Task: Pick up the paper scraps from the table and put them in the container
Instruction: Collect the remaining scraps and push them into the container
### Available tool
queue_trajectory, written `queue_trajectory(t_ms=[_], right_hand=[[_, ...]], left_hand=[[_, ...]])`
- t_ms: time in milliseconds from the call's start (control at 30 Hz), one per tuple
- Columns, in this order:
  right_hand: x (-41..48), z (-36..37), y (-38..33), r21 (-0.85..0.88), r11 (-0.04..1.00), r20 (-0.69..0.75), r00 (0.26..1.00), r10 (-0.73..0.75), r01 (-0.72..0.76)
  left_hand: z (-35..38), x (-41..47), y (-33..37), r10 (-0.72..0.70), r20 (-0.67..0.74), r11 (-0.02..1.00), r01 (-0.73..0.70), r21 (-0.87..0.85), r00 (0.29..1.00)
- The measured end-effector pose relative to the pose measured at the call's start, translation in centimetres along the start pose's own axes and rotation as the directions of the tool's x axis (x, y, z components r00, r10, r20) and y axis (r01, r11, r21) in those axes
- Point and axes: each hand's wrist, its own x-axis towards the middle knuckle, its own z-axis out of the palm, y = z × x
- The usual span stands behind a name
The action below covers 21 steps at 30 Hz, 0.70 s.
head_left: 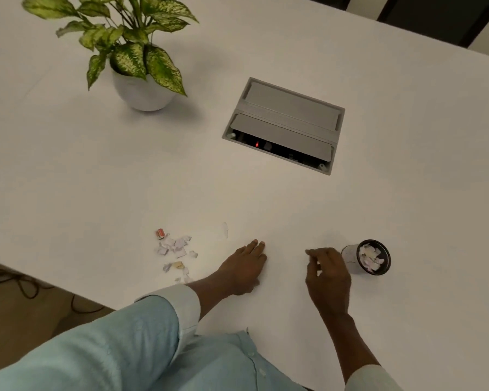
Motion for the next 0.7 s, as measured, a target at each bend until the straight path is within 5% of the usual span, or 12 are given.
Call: queue_trajectory(t_ms=[200,367,533,700], right_hand=[[-2.2,4.8,-4.9,0.026,0.999,0.23,0.972,-0.045,0.04],[-5.0,8.3,-8.5,0.066,0.998,0.484,0.875,-0.031,-0.002],[-7.4,11.2,-11.4,-0.008,0.987,0.705,0.699,0.12,-0.161],[-8.8,13.1,-13.8,-0.036,0.97,0.723,0.665,0.19,-0.239]], left_hand=[[2.3,-6.8,-4.4,-0.151,-0.277,0.984,0.119,-0.131,0.949],[3.6,-12.5,-9.5,-0.343,-0.417,0.939,0.294,-0.179,0.842],[4.8,-15.7,-12.9,-0.346,-0.296,0.938,0.324,-0.121,0.89],[5.6,-16.0,-13.1,-0.321,-0.196,0.944,0.298,-0.139,0.927]])
